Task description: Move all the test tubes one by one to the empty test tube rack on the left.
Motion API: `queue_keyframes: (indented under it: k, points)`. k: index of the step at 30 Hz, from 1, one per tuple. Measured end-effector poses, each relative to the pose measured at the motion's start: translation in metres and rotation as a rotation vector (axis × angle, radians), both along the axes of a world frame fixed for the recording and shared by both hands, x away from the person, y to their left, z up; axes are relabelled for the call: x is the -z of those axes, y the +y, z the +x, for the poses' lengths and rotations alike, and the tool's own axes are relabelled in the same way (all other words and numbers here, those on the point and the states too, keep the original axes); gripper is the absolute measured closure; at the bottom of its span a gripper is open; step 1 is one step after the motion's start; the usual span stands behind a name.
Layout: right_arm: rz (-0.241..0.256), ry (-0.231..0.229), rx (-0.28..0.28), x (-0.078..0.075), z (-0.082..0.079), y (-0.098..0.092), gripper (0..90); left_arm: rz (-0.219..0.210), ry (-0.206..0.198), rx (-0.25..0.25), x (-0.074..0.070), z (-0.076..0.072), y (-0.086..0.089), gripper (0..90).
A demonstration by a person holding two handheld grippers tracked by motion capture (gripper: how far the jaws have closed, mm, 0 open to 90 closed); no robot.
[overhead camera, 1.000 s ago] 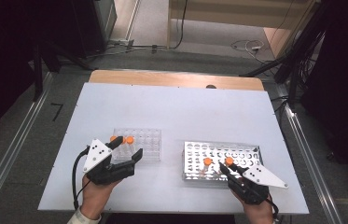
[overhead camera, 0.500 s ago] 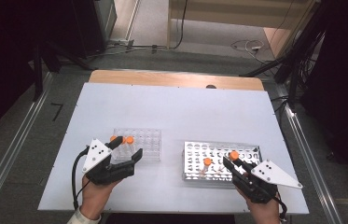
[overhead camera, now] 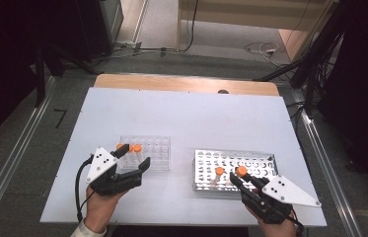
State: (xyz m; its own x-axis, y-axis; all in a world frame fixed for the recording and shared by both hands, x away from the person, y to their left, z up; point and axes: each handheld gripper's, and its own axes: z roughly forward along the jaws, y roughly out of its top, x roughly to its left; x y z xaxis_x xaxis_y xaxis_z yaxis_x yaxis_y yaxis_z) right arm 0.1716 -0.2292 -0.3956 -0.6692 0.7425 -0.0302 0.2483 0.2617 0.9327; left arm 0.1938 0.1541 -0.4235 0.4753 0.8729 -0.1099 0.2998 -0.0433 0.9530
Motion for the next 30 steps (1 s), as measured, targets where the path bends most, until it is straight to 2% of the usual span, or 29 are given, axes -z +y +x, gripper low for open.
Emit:
queue_keyframes:
  k: [14,24,30]
  points:
    - [-0.028,0.021,-0.105,0.008,0.004,0.044,71.9,0.001,0.0,-0.002,0.0,0.0,0.0,22.2]
    - [-0.04,0.046,-0.161,0.018,0.018,0.079,71.9,-0.006,-0.005,0.007,-0.001,-0.001,-0.001,22.1]
    - [-0.064,0.073,-0.191,0.028,0.028,0.106,71.9,-0.007,-0.01,0.009,-0.002,-0.002,-0.002,21.0]
